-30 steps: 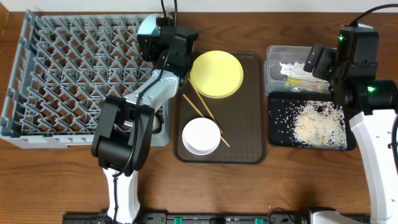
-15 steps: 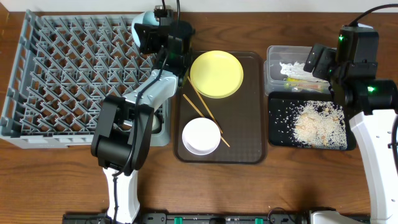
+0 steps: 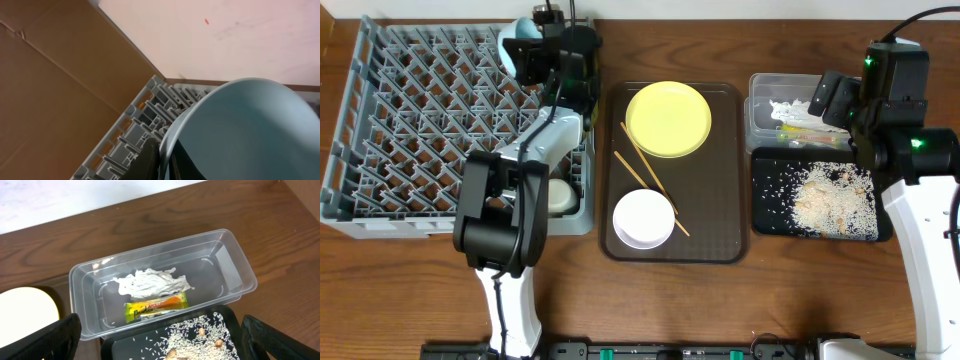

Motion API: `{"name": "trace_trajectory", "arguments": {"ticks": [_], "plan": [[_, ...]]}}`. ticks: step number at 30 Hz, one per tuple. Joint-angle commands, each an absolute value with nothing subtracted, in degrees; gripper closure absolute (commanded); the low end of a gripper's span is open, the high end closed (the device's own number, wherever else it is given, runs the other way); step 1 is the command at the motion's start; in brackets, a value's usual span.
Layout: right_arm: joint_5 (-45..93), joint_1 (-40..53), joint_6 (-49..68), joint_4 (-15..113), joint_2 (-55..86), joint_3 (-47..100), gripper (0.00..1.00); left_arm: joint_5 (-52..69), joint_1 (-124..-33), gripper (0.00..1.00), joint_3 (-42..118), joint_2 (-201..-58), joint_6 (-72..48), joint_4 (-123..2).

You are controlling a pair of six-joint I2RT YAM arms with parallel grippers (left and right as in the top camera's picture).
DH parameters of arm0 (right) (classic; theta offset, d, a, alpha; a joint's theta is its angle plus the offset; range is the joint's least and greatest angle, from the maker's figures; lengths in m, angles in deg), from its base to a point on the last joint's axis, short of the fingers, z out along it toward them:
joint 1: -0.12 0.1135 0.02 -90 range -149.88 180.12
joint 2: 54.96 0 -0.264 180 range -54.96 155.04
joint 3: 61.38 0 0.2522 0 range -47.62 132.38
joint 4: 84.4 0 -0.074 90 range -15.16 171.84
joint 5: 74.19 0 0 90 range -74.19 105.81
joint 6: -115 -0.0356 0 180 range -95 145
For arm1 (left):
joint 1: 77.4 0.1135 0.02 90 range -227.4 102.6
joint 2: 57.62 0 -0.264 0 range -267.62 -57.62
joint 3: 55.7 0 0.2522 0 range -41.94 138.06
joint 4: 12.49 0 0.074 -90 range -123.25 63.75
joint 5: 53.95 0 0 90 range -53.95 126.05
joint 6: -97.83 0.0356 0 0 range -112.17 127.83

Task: Sort waste into correct bins and load items into the dishwasher
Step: 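Lower the blue bowl into the rack's back row and open the left gripper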

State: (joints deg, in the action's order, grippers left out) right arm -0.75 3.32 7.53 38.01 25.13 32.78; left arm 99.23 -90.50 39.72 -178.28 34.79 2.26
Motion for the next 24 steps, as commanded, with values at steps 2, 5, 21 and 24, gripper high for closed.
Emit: {"name": "trace_trajectory", "arguments": {"ticks": [2, 5, 21, 24], "plan": [[-1.8, 2.8, 6.8, 38.1, 24.9, 32.8, 0.01, 98.0, -90.4, 0.90, 40.0, -179.2, 33.7, 2.5], [-1.8, 2.8, 6.8, 38.1, 24.9, 32.8, 0.01, 98.0, -90.6, 0.90, 40.0, -179.2, 33.7, 2.1], [-1.8, 2.8, 6.8, 38.1, 24.9, 32.8, 0.01, 98.4, -91.4, 0.91, 40.0, -183.4, 34.5, 0.3], [-1.8, 2.8, 6.8, 38.1, 24.9, 32.8, 0.01, 98.7, -91.4, 0.91, 40.1, -183.4, 38.0, 3.1]]}}
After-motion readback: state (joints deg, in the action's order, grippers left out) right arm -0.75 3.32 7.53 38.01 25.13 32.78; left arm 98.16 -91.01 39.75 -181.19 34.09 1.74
